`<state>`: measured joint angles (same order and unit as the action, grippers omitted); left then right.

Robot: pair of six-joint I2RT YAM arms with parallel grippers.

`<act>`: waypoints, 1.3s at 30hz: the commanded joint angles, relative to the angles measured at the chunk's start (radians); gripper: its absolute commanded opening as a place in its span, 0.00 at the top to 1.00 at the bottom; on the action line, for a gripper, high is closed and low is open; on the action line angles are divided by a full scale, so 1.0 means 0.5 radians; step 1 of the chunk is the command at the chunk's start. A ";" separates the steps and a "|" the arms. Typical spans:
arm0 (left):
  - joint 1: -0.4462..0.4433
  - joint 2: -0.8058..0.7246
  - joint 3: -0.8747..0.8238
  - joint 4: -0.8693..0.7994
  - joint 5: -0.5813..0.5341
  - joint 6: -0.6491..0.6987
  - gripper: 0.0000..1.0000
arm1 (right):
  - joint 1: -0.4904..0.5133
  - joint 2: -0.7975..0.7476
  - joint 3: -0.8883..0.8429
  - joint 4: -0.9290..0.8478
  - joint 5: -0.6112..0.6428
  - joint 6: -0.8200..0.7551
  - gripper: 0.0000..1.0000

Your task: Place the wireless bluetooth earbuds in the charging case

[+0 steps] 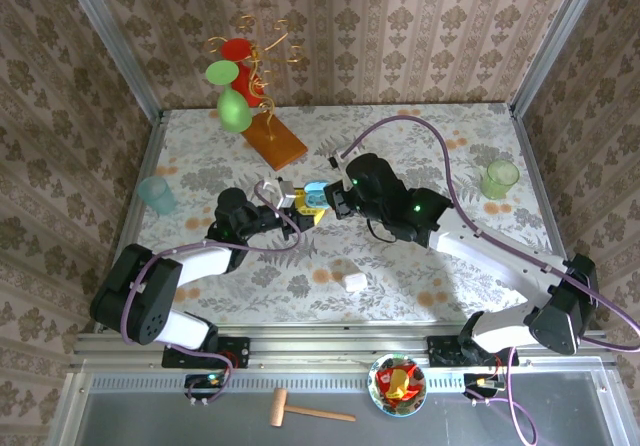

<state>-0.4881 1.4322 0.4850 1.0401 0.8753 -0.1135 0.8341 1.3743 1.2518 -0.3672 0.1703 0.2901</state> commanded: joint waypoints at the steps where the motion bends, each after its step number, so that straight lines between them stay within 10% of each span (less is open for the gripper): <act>1: 0.013 -0.039 0.036 0.059 0.056 -0.058 0.75 | 0.016 0.082 0.059 0.035 -0.055 -0.052 0.85; 27: 0.015 -0.088 0.052 0.031 0.002 -0.059 0.75 | 0.022 0.067 -0.048 -0.047 -0.056 -0.112 0.85; 39: 0.013 -0.082 0.046 0.032 0.020 0.009 0.75 | 0.005 -0.068 -0.017 -0.031 -0.075 -0.075 0.58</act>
<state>-0.4881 1.4117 0.4858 1.0332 0.8707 -0.1272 0.8406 1.3903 1.2434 -0.3775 0.1295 0.2382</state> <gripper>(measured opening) 0.368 0.416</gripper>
